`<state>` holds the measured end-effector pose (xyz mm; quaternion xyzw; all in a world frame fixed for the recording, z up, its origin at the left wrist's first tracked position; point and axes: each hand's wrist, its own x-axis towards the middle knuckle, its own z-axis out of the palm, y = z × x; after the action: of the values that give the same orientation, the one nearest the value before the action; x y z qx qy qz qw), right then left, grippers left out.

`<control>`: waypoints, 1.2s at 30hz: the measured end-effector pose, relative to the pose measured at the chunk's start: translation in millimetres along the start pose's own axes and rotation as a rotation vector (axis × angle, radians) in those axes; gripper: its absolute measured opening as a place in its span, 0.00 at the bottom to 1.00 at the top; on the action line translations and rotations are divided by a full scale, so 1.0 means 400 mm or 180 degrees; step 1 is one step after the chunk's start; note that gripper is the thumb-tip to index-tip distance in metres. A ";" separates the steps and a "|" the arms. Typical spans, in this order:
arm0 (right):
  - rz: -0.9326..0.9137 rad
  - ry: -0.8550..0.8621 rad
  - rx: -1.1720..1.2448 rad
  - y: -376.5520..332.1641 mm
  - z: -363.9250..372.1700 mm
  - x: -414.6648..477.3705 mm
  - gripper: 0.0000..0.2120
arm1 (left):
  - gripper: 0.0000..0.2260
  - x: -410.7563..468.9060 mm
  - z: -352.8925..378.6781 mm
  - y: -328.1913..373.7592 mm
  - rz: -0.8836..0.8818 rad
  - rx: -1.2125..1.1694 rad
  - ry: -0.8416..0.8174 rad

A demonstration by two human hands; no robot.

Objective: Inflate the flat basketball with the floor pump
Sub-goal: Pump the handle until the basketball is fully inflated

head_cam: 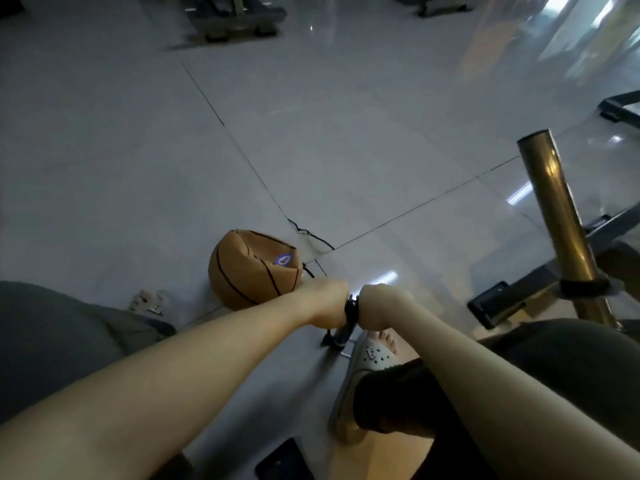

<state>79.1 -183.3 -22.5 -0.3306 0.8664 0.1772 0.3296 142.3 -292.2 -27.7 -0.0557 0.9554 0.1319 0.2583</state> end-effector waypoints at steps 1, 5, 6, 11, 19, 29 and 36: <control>0.0054 0.0041 0.0005 0.002 0.004 0.009 0.09 | 0.07 0.007 0.007 -0.001 -0.0016 -0.0002 0.0046; 0.0153 0.0121 -0.0038 0.019 -0.006 0.016 0.10 | 0.08 0.018 -0.009 0.007 -0.0022 -0.0023 0.0088; 0.0143 0.0126 -0.0058 0.019 -0.005 0.007 0.10 | 0.07 0.014 -0.012 0.011 -0.0014 -0.0018 0.0042; -0.0186 -0.0095 0.0121 -0.025 -0.011 -0.083 0.10 | 0.04 -0.046 -0.046 -0.003 0.0117 -0.0068 -0.0645; -0.0272 0.0031 0.0802 0.064 -0.333 -0.264 0.04 | 0.05 -0.145 -0.363 0.020 0.0398 -0.0496 -0.0144; 0.0199 0.0181 0.0293 -0.003 -0.011 -0.038 0.11 | 0.03 -0.009 -0.024 0.002 0.0155 0.0205 0.0044; 0.0257 0.0071 0.0176 -0.002 -0.007 -0.034 0.10 | 0.03 -0.006 -0.016 0.008 0.0113 0.0075 -0.0065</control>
<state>85.9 -179.0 -11.1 -0.2881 0.8872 0.1626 0.3215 140.8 -290.7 -20.4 -0.0344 0.9551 0.1258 0.2662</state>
